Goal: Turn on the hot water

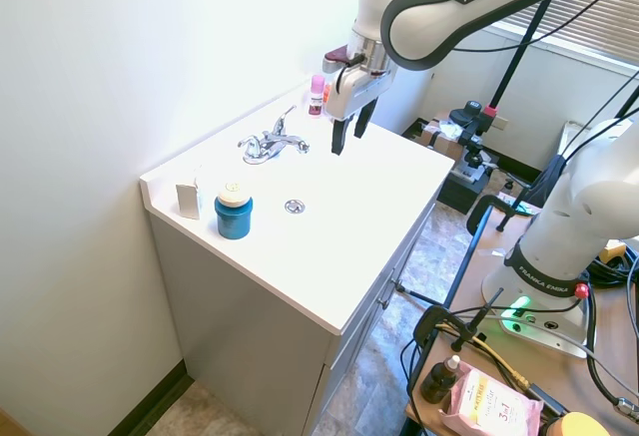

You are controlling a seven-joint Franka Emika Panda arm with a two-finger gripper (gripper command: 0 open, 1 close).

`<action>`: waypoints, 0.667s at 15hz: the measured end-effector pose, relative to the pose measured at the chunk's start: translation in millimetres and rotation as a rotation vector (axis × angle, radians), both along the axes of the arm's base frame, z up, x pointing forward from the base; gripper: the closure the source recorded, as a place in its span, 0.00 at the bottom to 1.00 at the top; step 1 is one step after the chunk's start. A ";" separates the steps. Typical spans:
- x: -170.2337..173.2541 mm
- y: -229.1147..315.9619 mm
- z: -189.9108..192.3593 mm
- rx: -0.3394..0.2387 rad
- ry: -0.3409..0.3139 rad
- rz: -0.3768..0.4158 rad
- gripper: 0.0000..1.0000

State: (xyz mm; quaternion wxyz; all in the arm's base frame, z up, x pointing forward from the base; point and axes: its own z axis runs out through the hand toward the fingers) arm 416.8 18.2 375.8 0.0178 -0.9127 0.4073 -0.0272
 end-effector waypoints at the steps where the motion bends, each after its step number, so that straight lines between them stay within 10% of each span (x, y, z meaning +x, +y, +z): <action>1: 0.0 0.0 -0.1 -0.001 0.000 0.001 0.00; 10: 92.1 34.7 -0.1 -0.213 -0.136 -0.090 0.00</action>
